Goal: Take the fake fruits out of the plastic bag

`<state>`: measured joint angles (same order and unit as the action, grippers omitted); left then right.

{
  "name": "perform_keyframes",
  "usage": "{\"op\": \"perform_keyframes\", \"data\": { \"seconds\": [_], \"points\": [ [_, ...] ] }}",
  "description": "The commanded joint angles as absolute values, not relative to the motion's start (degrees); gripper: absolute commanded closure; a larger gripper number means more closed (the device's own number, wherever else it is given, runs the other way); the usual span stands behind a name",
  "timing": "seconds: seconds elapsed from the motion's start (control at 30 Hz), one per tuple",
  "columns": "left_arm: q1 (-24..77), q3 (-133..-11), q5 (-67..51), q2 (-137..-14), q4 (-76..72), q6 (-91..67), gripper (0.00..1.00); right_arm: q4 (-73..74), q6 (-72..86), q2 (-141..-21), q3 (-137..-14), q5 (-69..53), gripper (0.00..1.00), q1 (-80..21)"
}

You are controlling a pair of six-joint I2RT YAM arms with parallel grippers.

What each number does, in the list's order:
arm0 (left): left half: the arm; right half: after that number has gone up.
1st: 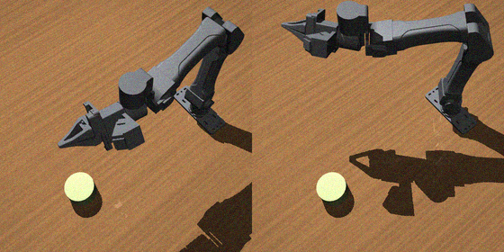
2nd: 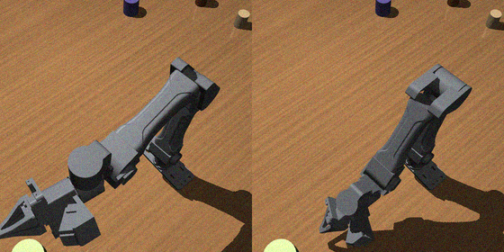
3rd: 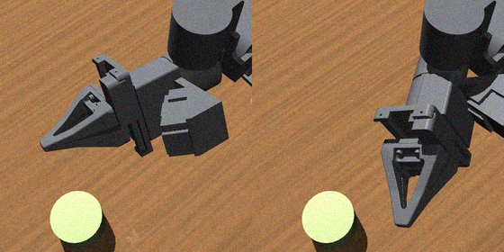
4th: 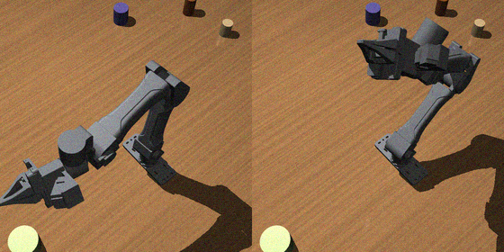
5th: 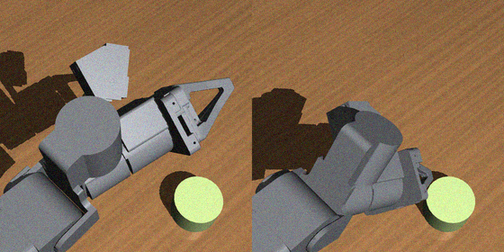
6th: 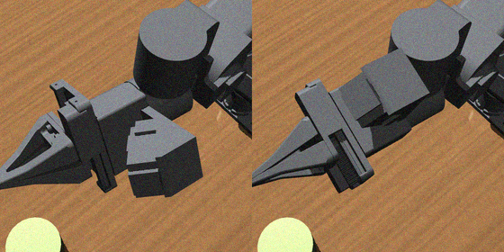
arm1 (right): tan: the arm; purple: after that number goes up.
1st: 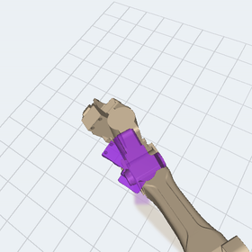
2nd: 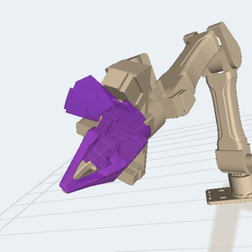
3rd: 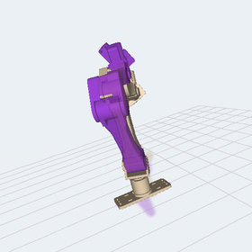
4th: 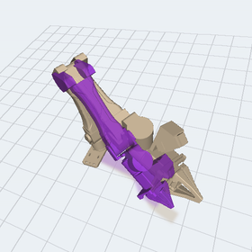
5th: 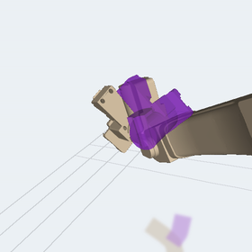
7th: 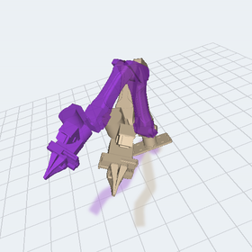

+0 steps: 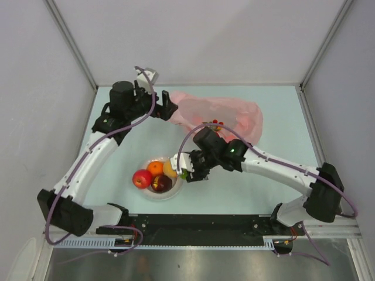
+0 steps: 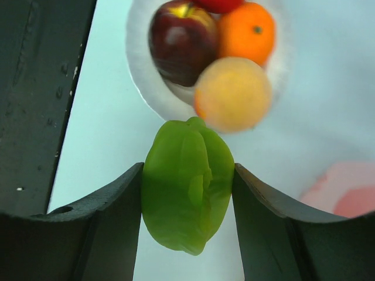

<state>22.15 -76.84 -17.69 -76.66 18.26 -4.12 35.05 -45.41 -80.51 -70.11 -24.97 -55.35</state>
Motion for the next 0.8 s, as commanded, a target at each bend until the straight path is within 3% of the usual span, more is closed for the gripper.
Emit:
{"op": "perform_keyframes", "data": {
  "seconds": [0.0, 0.27, 0.77],
  "points": [
    [20.1, -71.9, -17.6, -67.9, 17.1, -4.5, 0.00, 25.1, -58.2, -84.4, -69.3, -25.0, 0.66, -59.6],
    [16.9, -65.7, -17.8, -58.5, 18.6, -3.4, 0.00, 20.2, -65.3, -90.2, -68.2, -28.3, 0.65, -63.5],
    [14.7, -63.0, -18.6, -54.8, 18.1, -2.7, 0.00, 24.2, -78.8, -94.5, -68.2, -33.0, 0.59, -64.0]
  ]
}}
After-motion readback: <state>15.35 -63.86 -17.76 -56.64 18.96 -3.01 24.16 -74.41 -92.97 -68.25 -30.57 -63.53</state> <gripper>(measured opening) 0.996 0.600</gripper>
